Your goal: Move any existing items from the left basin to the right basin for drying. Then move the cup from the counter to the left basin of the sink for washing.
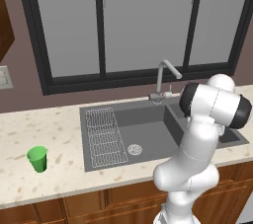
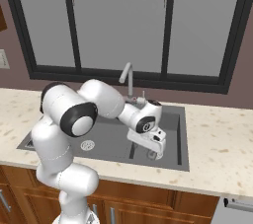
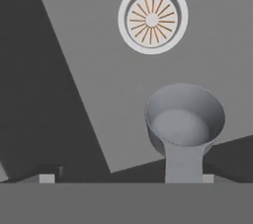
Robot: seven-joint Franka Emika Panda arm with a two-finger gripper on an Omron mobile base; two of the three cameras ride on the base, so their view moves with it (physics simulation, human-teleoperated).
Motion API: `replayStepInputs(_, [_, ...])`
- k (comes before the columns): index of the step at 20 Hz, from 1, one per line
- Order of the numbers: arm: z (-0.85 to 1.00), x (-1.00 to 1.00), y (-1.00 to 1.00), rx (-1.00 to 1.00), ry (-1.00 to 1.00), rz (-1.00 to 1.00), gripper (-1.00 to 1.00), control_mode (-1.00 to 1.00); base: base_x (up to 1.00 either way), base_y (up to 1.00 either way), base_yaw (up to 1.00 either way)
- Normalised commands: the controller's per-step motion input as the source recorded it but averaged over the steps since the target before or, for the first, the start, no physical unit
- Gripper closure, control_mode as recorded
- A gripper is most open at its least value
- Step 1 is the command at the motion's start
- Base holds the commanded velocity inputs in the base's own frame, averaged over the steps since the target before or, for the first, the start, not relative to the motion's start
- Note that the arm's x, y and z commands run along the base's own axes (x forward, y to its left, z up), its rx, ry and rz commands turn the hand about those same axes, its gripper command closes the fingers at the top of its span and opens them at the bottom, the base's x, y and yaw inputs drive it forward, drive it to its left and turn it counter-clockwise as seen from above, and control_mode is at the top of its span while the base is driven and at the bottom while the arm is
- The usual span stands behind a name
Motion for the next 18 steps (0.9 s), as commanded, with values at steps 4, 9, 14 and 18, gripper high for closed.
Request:
replayStepInputs(4, [0.39,-0.18,0.0,0.0,0.0,0.0,-1.0,-1.0,0.0,0.0,0.0])
replayStepInputs(9, [0.22,-0.06,0.0,0.0,0.0,0.0,-1.0,-1.0,0.0,0.0,0.0])
replayStepInputs(14, [-0.07,0.35,0.0,0.0,0.13,0.0,-1.0,-1.0,0.0,0.0,0.0])
replayStepInputs(18, [-0.16,0.8,0.0,0.01,0.21,0.0,-1.0,-1.0,0.0,0.0,0.0])
